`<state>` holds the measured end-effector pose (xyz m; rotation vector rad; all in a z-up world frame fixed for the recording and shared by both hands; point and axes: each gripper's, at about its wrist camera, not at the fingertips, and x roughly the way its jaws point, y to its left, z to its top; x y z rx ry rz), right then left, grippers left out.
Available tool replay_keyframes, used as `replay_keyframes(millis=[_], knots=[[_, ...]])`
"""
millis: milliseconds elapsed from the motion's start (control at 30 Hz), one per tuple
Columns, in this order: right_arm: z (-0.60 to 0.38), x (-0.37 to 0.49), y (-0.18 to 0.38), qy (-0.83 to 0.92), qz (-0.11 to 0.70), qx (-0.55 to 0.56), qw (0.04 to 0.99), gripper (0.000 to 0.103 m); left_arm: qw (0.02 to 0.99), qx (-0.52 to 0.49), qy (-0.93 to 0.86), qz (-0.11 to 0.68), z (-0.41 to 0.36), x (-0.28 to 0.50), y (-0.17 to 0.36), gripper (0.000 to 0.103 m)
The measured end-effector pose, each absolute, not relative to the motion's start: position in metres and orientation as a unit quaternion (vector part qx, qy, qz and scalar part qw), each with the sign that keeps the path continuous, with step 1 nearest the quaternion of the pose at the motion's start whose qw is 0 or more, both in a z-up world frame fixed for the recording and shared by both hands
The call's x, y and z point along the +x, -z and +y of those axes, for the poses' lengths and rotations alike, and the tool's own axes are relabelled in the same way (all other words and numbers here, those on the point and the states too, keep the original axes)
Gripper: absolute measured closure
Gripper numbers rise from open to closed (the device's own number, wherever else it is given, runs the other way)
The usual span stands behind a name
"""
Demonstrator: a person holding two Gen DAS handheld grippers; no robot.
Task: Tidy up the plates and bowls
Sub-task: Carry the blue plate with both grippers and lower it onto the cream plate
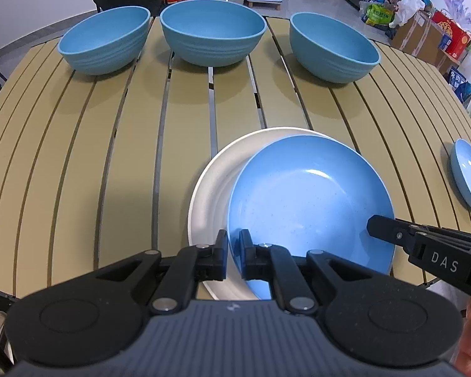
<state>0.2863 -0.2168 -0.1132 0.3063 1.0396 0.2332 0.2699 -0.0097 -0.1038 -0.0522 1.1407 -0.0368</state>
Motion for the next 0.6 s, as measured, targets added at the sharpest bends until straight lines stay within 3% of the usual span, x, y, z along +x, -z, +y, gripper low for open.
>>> replay_keyframes(millis=[600], knots=[[-0.211,0.297,0.125,-0.107,0.509,0.133,0.844,0.097,0.830,-0.030,0.017,0.556,-0.008,0.281,0.121,0.095]])
